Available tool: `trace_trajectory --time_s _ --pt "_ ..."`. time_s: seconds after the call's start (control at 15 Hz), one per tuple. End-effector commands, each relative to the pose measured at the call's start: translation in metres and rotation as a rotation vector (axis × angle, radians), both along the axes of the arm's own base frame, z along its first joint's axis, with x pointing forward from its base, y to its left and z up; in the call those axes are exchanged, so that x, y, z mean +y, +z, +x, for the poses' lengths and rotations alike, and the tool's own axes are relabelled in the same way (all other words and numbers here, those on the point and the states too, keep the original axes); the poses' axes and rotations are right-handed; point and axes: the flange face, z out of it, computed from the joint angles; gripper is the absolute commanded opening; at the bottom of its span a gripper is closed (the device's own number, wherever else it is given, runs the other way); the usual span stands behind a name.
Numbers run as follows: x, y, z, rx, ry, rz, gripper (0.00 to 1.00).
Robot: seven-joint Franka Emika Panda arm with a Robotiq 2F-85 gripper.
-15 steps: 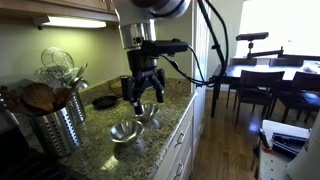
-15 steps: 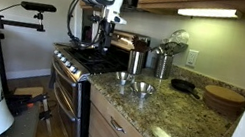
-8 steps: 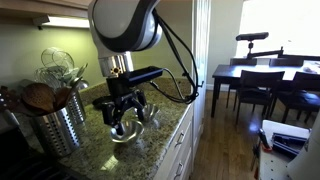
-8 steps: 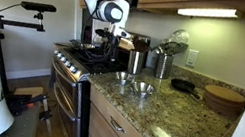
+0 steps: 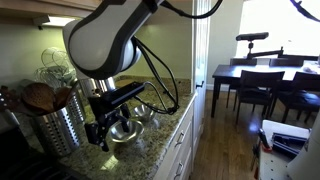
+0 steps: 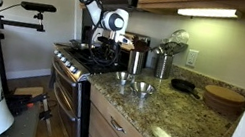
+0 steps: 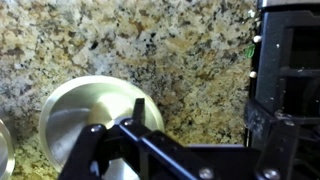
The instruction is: Put the left bowl in the right bowl
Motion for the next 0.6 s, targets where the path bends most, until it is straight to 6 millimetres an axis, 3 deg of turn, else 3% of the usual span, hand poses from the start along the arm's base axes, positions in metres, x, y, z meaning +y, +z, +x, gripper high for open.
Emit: trace_trajectory --time_s 0.0,0.53 --pt "-0.005 -0.008 0.011 -0.037 0.039 -0.033 1.0" --pt "-0.024 -0.047 0.034 -0.079 0.021 -0.062 1.0"
